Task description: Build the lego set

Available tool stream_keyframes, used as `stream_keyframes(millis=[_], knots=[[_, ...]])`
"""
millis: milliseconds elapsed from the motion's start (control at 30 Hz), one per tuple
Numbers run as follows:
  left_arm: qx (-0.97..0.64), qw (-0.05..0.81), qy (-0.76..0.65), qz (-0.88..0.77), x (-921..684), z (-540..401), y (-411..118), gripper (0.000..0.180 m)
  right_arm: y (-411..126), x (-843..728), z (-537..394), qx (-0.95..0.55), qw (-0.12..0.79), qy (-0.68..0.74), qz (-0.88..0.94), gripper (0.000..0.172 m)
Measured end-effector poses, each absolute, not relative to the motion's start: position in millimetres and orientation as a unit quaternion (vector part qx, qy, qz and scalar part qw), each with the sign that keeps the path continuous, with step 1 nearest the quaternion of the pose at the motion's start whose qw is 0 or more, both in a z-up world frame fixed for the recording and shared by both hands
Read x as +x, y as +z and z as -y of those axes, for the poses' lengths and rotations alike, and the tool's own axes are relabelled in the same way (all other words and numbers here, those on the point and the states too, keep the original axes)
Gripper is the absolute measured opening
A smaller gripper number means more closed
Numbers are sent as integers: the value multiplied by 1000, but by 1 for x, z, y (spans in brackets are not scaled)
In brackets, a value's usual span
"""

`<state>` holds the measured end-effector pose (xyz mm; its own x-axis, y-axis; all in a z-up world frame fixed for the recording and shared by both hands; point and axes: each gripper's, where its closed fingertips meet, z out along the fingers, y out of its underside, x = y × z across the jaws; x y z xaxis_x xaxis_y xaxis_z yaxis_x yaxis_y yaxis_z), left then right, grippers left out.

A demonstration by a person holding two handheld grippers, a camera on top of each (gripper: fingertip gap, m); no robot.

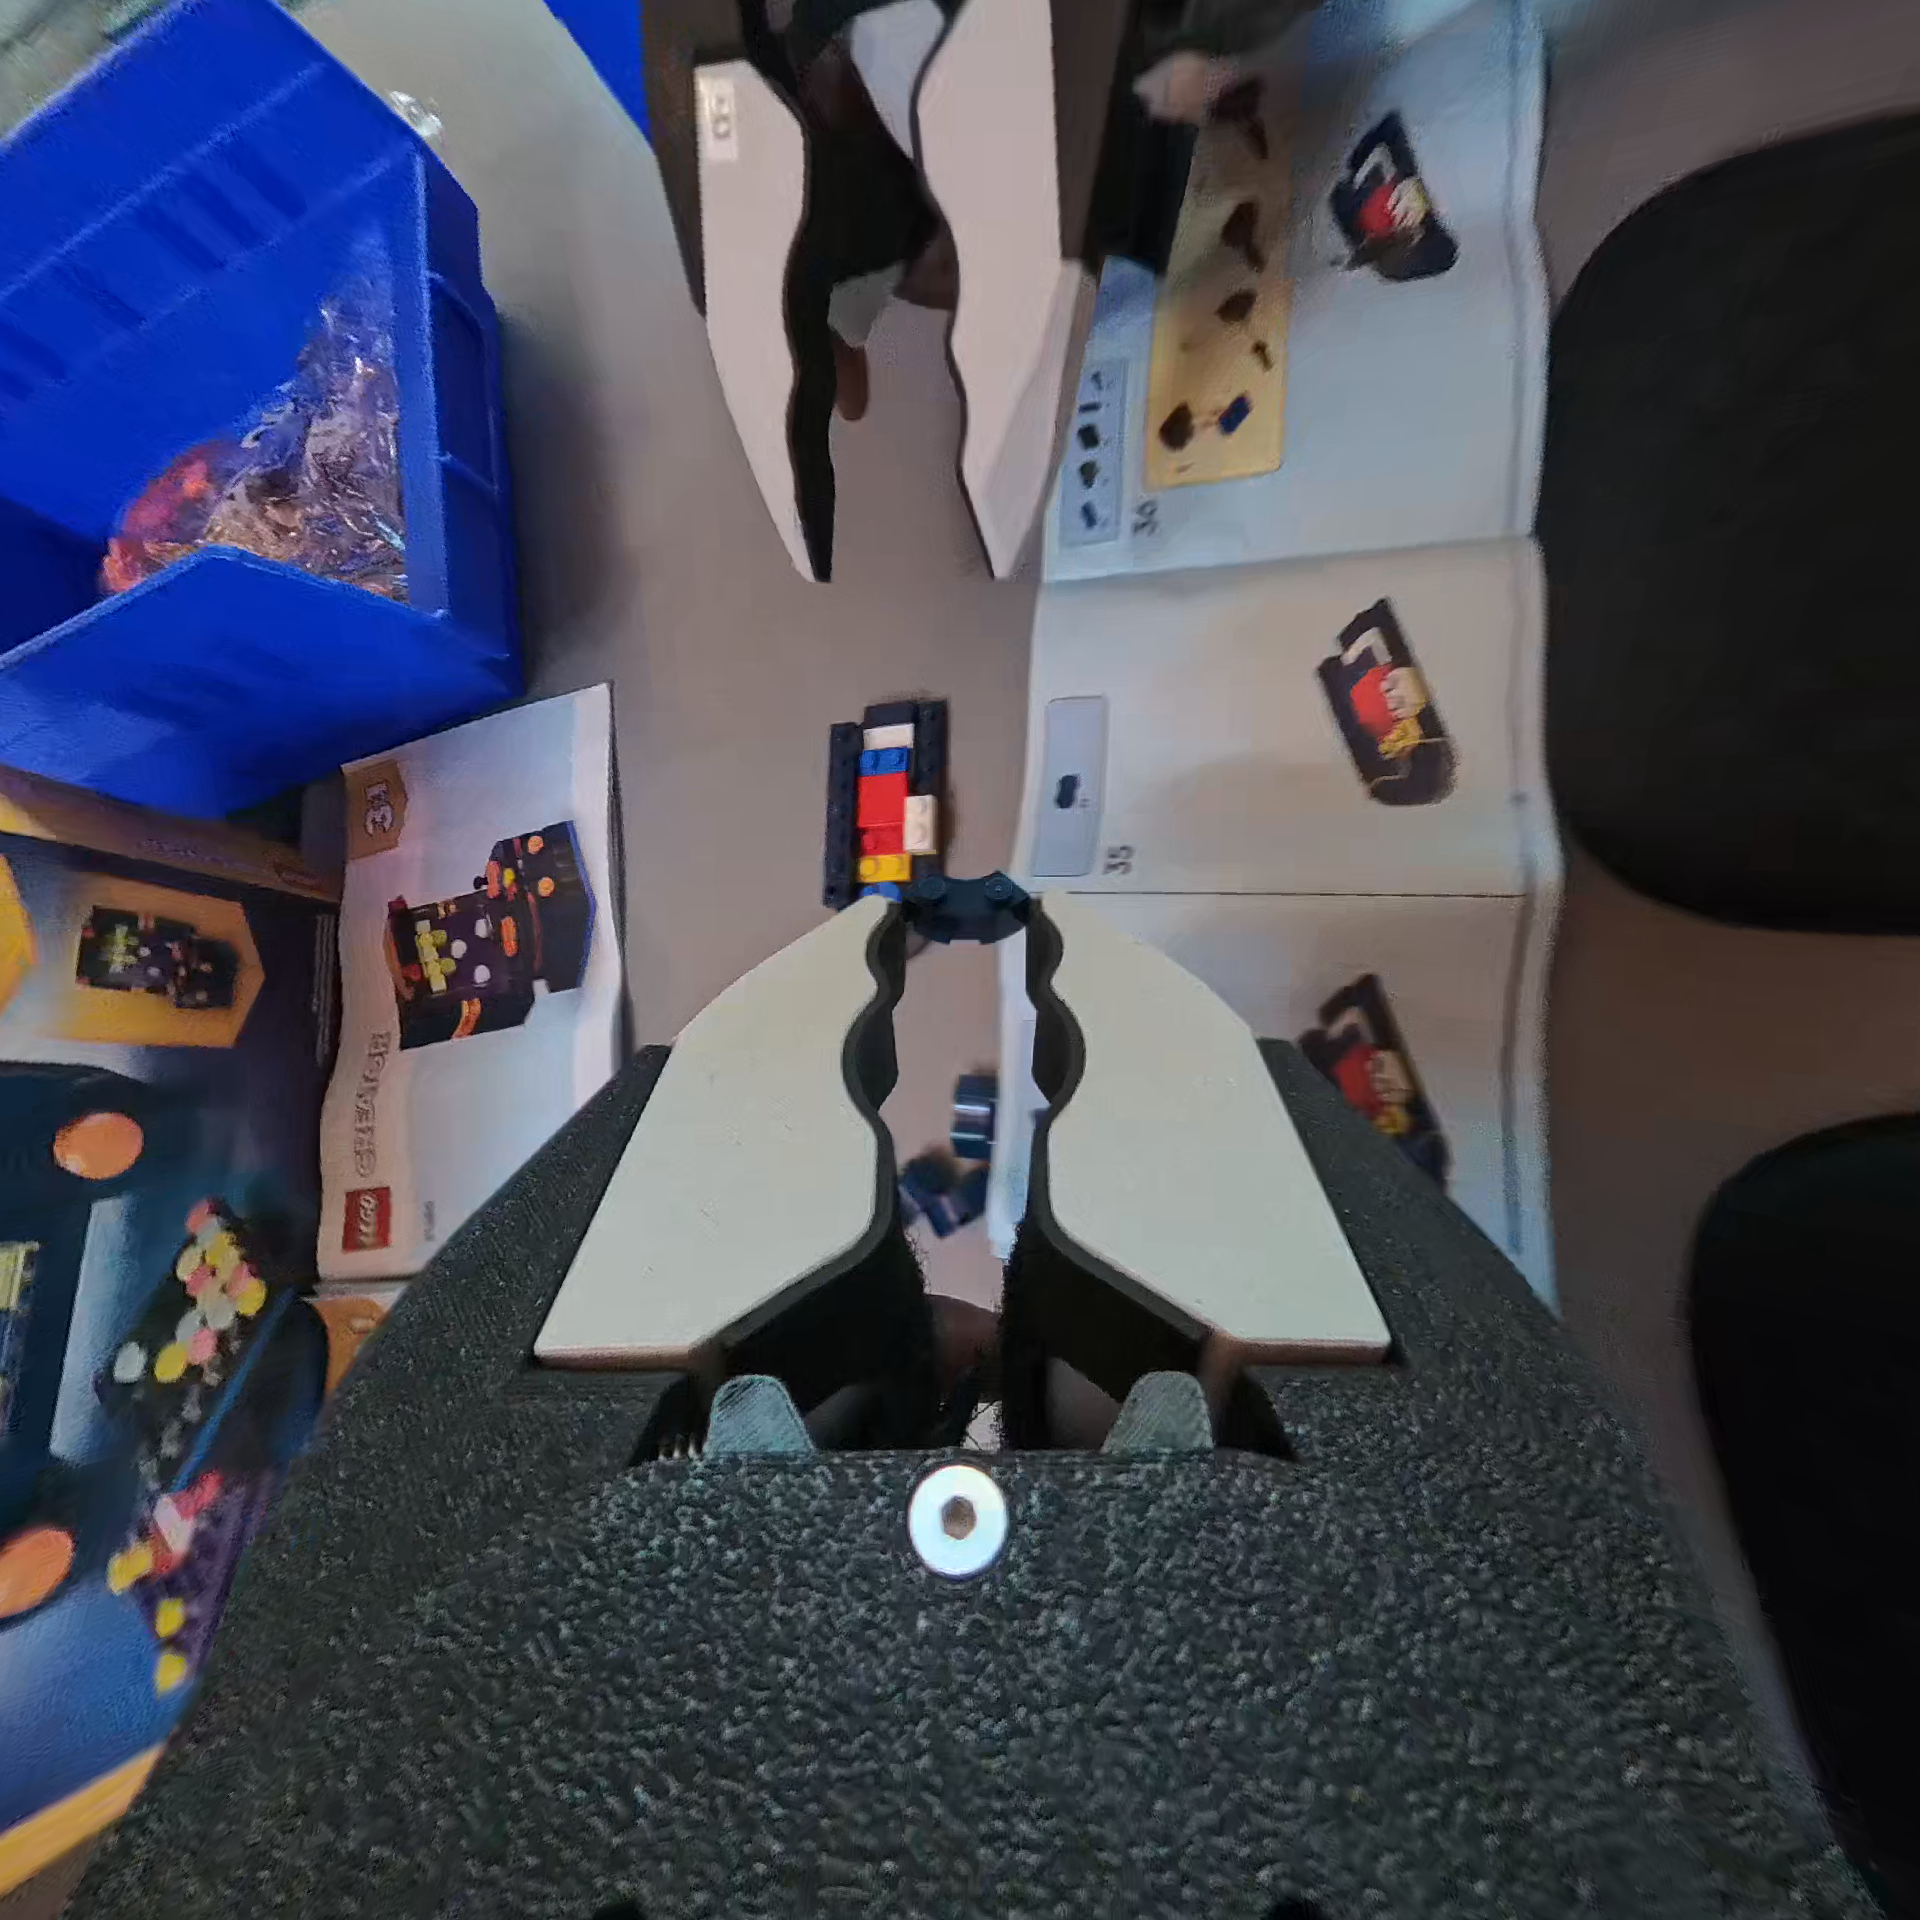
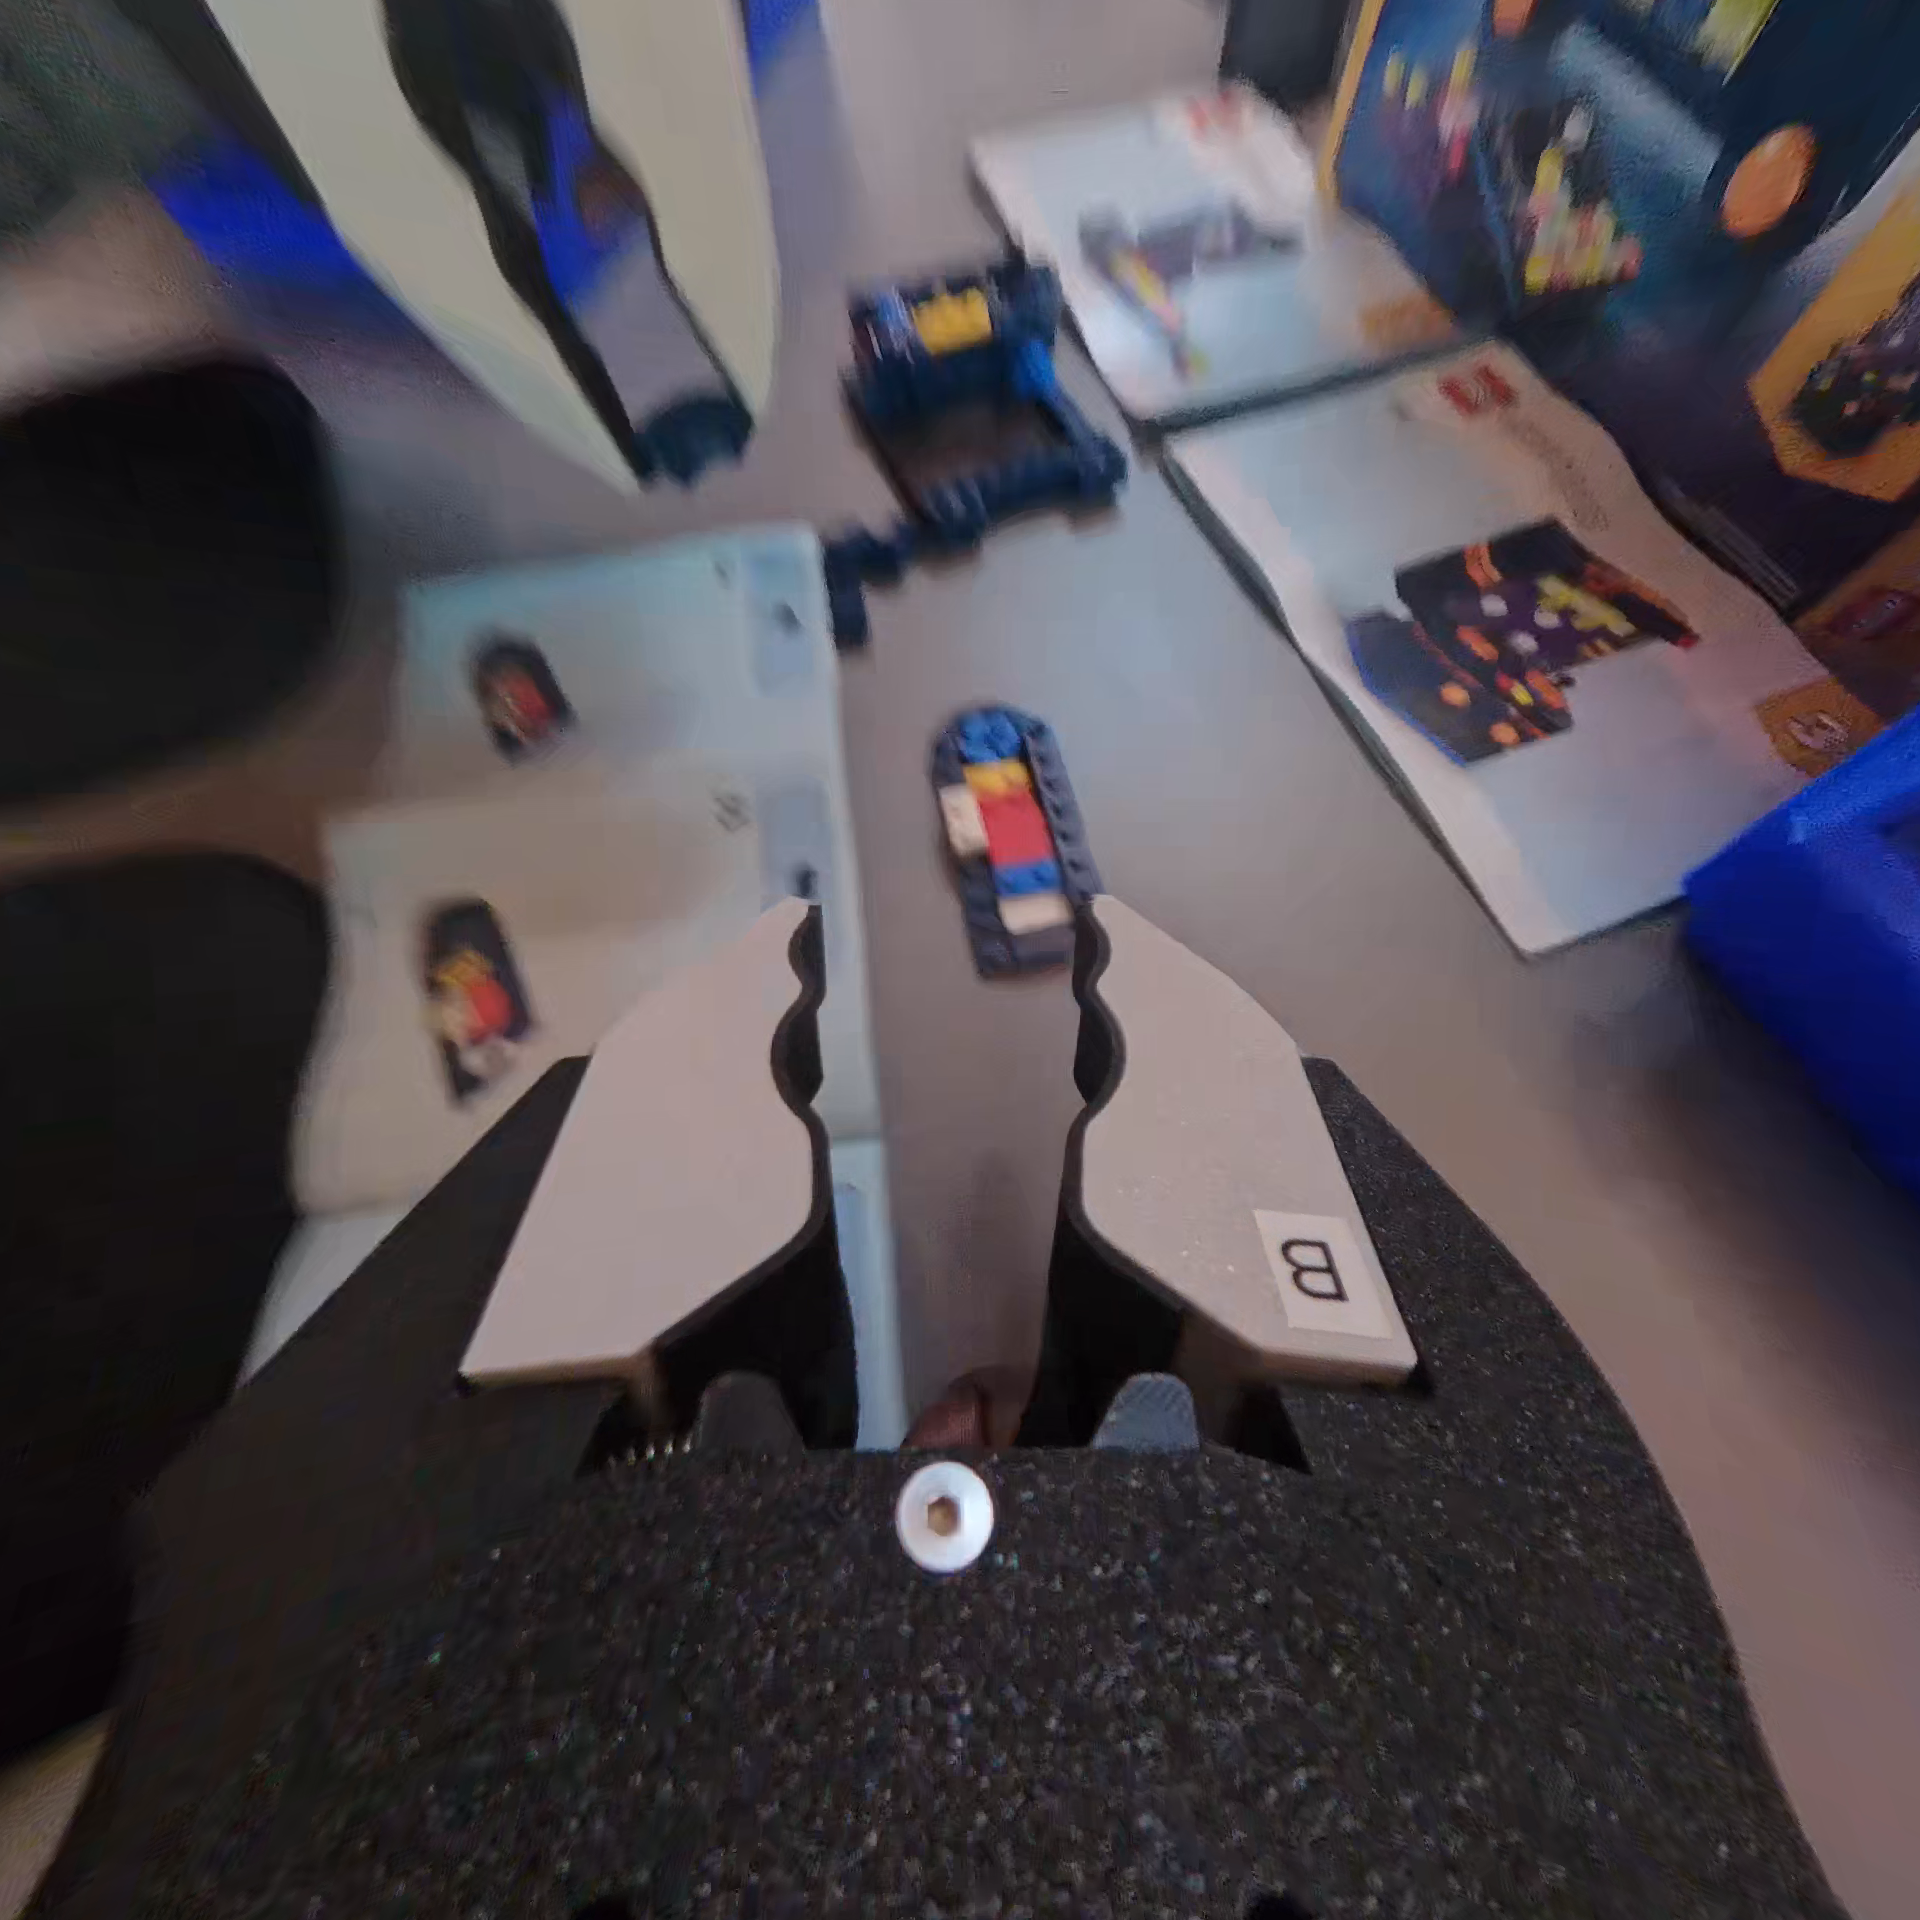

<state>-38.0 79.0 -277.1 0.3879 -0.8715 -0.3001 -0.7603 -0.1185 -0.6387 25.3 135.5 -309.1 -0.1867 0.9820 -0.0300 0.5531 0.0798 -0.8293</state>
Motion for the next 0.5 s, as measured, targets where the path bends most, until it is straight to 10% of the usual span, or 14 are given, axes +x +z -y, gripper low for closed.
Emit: stream_keyframes(millis=[500], knots=[[-670,253,-140,-684,-53,-127,-338,22,-347,-4,-147,-494,273,345,750,57]])
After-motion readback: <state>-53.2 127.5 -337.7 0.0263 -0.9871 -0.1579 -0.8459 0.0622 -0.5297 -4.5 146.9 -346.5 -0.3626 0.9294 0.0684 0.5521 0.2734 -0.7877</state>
